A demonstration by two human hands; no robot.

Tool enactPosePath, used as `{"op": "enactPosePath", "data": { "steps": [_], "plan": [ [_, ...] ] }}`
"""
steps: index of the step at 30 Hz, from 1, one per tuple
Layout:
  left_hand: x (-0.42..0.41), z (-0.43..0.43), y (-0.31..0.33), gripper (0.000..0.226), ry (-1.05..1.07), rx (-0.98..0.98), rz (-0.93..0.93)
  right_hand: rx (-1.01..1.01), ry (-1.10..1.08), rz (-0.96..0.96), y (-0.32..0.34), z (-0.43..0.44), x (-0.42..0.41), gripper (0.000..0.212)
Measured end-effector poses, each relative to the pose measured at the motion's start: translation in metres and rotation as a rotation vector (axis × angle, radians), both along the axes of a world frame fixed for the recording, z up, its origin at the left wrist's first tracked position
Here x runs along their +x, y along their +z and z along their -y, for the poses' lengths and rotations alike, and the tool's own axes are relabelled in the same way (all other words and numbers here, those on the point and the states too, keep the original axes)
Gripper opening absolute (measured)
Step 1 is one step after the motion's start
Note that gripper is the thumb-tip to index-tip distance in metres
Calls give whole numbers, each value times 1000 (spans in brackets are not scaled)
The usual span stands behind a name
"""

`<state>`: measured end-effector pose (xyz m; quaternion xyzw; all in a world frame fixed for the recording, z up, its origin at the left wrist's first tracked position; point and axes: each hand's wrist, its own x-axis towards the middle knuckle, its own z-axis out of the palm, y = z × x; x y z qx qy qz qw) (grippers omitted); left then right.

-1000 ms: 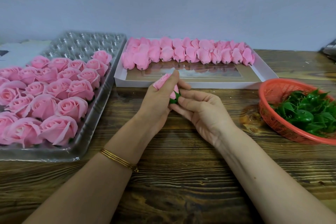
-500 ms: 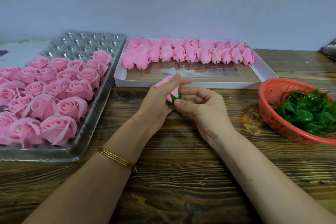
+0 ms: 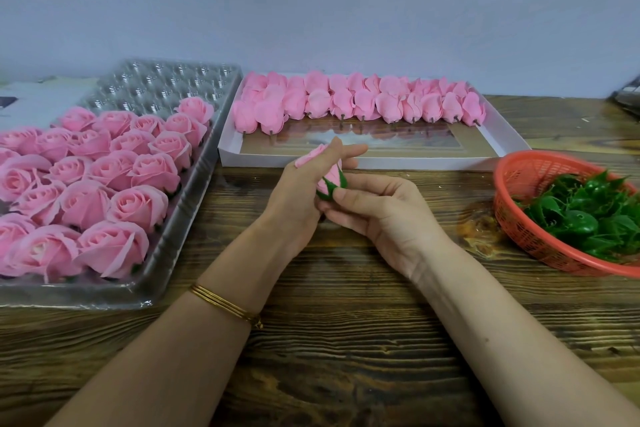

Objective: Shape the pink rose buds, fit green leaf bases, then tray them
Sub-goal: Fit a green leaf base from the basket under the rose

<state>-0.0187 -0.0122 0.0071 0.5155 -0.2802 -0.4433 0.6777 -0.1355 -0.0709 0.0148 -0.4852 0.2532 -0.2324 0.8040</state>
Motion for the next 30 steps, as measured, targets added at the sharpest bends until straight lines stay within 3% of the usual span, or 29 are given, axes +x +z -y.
{"op": "enactPosePath", "data": {
  "steps": [11, 20, 25, 30],
  "plan": [
    [-4, 0, 3, 27, -29, 18, 41, -215, -161, -60, -3, -1, 0, 25],
    [-8, -5, 12, 25, -119, 30, 36, -159, -91, -81, -3, 0, 4, 22],
    [-8, -4, 8, 44, -84, 16, 27, -165, -119, -69, -7, 2, 5, 18],
    [-9, -3, 3, 31, -81, -30, 8, -180, -225, -75, -10, 4, 5, 31]
  ]
}}
